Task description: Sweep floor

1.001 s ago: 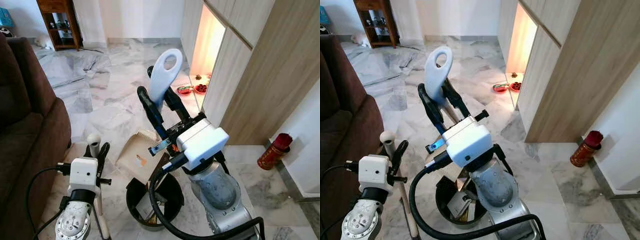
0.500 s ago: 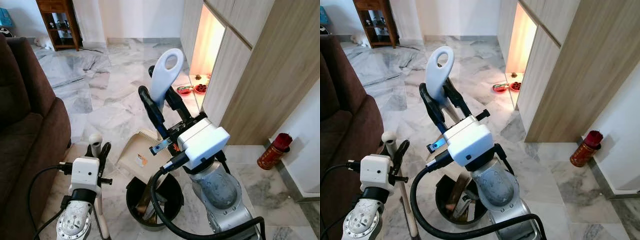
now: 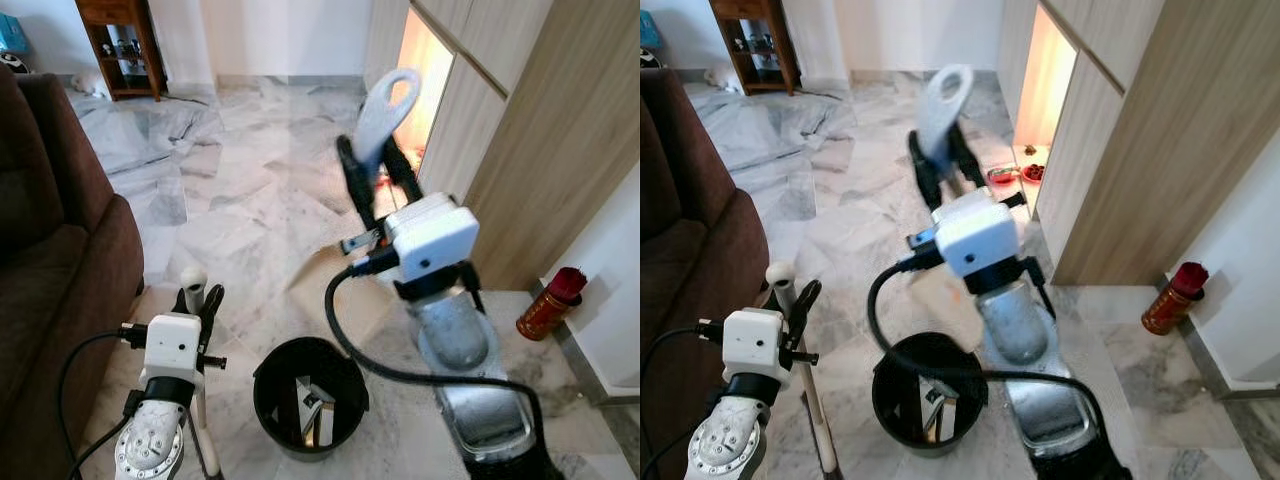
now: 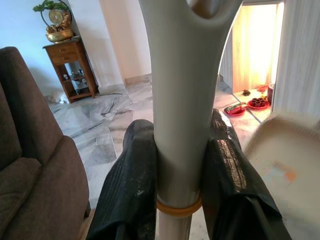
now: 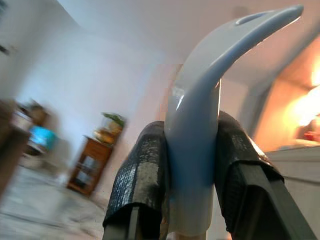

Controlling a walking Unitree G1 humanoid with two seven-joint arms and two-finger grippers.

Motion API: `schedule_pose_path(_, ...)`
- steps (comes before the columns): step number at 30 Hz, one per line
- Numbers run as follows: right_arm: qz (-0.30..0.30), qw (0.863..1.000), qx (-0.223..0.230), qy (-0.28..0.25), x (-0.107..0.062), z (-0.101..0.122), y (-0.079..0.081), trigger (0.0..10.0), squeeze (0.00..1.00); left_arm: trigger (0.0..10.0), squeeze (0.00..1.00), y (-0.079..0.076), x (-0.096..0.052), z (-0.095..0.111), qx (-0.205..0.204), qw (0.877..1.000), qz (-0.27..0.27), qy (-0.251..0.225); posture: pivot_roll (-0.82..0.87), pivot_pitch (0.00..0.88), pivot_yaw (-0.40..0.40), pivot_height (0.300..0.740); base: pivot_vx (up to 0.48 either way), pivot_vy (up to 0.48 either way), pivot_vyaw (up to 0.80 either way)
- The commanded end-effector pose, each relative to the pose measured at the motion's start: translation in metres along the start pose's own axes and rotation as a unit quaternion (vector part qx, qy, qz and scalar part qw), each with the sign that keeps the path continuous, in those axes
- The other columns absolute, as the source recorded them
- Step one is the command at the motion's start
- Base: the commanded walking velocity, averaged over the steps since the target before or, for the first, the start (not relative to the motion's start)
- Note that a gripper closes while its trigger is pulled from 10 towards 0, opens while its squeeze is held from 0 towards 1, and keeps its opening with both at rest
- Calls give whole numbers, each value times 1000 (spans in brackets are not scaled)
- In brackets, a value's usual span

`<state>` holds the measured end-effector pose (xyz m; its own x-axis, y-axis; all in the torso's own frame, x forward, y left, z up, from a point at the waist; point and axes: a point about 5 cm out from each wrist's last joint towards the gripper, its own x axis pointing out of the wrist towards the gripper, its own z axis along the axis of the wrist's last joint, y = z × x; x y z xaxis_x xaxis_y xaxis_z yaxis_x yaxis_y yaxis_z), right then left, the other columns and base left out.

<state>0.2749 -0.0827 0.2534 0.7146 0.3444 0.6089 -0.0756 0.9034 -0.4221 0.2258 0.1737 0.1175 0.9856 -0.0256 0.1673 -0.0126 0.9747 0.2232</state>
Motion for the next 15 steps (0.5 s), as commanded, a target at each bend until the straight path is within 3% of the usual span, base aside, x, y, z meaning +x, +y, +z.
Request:
schedule_pose_path(1, -28, 998, -44, -27, 6, 4, -15, 10000, 0, 10000, 0, 1, 3, 6, 14, 1000, -5, -22, 13, 42, -21, 740, 0, 0, 0)
schedule_pose_path(7, -37, 994, -100, 22, -5, -24, -28, 10000, 0, 10000, 0, 0, 3, 6, 14, 1000, -8, -22, 18, 44, -24, 740, 0, 0, 0)
schedule_pose_path(8, -39, 993, -97, 60, -11, -38, -30, 10000, 0, 10000, 0, 0, 3, 6, 15, 1000, -7, -22, 15, 45, -23, 740, 0, 0, 0)
schedule_pose_path(15, -102, 979, -76, 162, -38, -81, -46, 10000, 0, 10000, 0, -1, 2, 8, 15, 999, -11, -27, 28, 34, -19, 740, 0, 0, 0)
